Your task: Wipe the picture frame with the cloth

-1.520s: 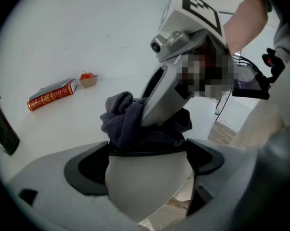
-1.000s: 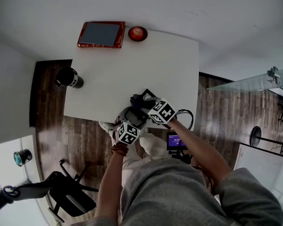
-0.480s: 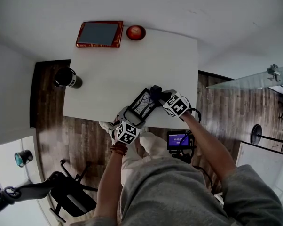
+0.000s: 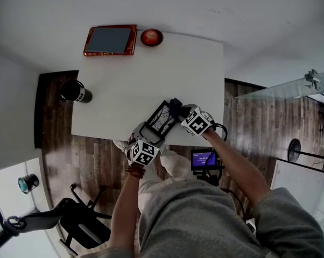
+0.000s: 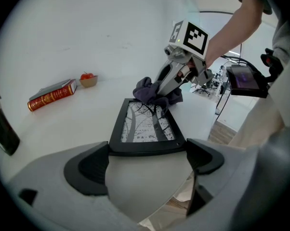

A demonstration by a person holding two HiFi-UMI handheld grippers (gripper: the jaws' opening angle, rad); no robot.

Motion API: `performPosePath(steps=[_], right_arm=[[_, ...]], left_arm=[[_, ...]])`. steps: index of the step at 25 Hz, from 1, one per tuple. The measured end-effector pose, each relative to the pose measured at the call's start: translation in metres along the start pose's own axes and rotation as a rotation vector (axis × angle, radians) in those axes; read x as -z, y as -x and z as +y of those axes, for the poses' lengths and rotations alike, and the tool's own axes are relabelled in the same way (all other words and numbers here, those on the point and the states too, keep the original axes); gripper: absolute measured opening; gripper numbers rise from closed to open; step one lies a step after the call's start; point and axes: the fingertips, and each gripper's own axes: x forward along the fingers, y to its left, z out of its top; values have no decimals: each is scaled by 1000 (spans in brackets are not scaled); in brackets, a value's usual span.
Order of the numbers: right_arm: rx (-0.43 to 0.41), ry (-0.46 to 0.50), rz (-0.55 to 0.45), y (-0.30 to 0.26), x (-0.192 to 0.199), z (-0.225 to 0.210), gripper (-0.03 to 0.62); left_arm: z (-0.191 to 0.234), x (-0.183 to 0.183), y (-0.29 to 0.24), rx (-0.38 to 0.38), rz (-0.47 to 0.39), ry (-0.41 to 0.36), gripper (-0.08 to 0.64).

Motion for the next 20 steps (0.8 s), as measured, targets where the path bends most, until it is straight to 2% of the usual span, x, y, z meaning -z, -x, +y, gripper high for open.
performPosePath(steps=[7,17,20], right_arm=[[42,51,14,1,-4,7,92],[0,183,51,-1,-7,30,92],[-28,142,54,-6,-7,36,91]], left_arm=[[0,1,0,0,-1,-1,506],[0,-1,0,1,0,1,505],[0,-1,1,1,-1,0,506]])
